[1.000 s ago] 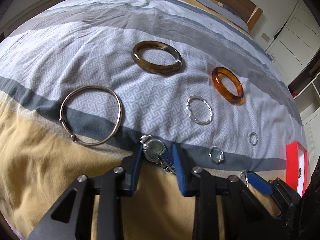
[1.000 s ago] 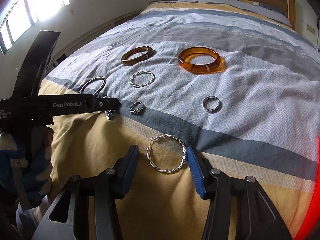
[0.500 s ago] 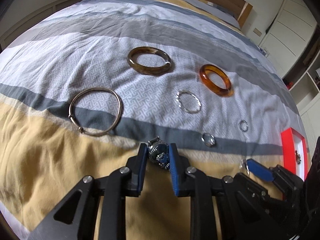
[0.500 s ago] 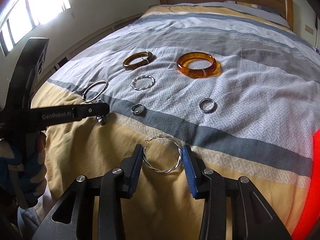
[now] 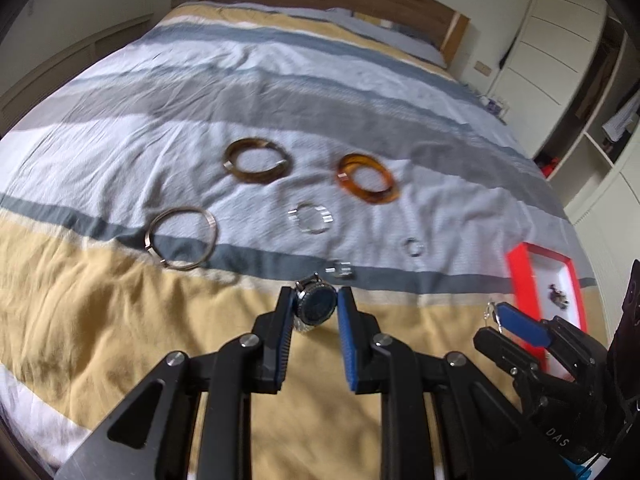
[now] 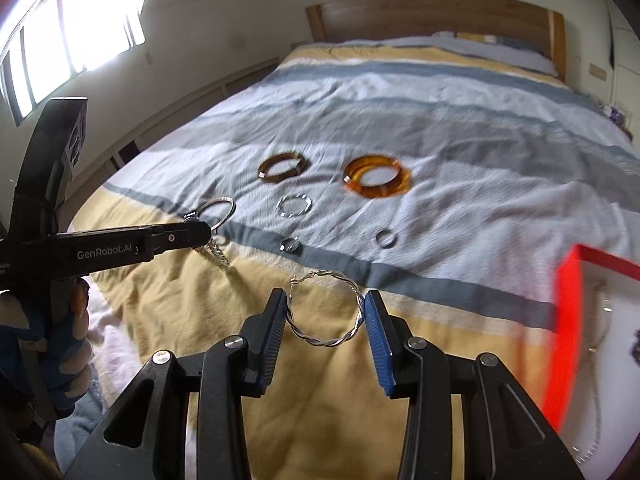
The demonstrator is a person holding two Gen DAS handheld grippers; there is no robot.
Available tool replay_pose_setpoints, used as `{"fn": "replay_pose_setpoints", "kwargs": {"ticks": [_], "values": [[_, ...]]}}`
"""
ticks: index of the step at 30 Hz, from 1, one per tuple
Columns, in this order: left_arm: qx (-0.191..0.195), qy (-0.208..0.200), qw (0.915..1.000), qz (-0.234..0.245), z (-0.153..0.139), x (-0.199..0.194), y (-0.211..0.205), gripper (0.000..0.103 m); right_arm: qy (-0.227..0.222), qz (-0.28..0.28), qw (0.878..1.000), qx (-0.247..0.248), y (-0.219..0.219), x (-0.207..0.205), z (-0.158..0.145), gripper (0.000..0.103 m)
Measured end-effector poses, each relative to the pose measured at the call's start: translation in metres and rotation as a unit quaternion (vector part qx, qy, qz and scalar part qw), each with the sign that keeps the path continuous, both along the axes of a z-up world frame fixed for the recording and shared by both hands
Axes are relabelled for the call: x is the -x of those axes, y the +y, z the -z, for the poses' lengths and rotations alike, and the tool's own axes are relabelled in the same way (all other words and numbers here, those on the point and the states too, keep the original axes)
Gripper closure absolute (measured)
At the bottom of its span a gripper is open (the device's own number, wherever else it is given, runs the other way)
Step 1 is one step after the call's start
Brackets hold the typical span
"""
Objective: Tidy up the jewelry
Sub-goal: 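Carry the watch and hoop into the red box with both tools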
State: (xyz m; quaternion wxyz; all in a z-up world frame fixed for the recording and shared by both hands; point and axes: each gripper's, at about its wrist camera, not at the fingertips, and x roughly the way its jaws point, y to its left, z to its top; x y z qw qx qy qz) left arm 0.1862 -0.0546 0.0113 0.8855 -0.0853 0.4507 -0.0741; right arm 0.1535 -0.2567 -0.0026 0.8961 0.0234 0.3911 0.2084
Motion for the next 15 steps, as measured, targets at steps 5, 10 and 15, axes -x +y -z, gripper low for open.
{"fn": "replay_pose_setpoints", "kwargs": {"ticks": [5,10,15], "values": [[0.007,-0.018,0.9987,0.048,-0.023,0.014,-0.043,0.083,-0.022,0.042,0.999,-0.001,-0.039,0.022,-0.023,0.064],[0.022,-0.027,0.9927,0.115,-0.043,0.025,-0.109,0.083,-0.036,0.088,0.995,0.013,-0.092,0.044,-0.037,0.064],[0.050,-0.019,0.9822,0.180,-0.052,0.027,-0.181,0.083,-0.025,0.136,0.990,0.033,-0.157,0.061,-0.032,0.064]]}}
